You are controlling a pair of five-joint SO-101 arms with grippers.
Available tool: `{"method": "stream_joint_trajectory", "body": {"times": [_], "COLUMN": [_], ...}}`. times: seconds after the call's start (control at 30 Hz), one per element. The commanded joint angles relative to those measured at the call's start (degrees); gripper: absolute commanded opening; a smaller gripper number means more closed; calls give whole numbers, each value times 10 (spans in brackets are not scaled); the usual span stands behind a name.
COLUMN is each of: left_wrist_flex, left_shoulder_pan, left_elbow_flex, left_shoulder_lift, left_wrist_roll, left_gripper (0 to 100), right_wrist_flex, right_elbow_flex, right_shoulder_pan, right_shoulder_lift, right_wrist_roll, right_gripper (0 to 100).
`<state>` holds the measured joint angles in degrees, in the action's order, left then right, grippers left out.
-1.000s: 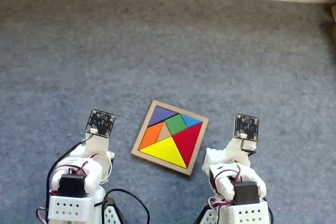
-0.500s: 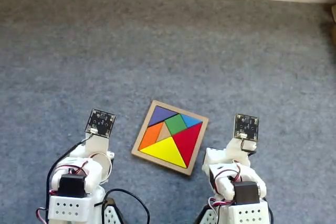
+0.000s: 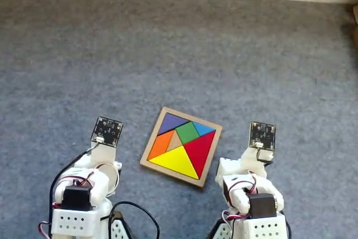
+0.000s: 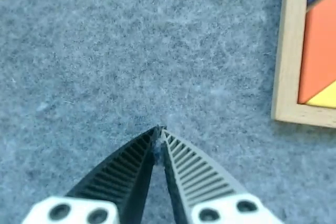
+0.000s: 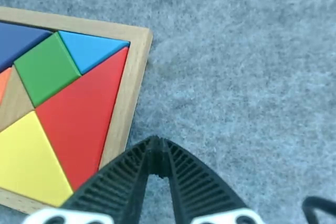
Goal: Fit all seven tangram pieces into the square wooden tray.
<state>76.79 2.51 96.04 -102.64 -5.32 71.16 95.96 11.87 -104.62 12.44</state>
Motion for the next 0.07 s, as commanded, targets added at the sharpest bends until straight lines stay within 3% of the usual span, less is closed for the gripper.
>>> {"method": "stream_joint_trajectory", "body": {"times": [0.0,0.03], "left_wrist_flex": [4,4], "left_shoulder_pan": [6,6], "left_elbow_flex": [11,11], "left_shoulder_lift": [-12,-12], "left_wrist_roll": [2,2], "left_gripper": [5,5], "right_wrist_flex": [5,5], "right_elbow_flex": [86,86], "right_shoulder_pan": [5,5], "right_shoulder_lift": [-7,-7], "right_wrist_roll": [5,5], "right_gripper": [6,6]}}
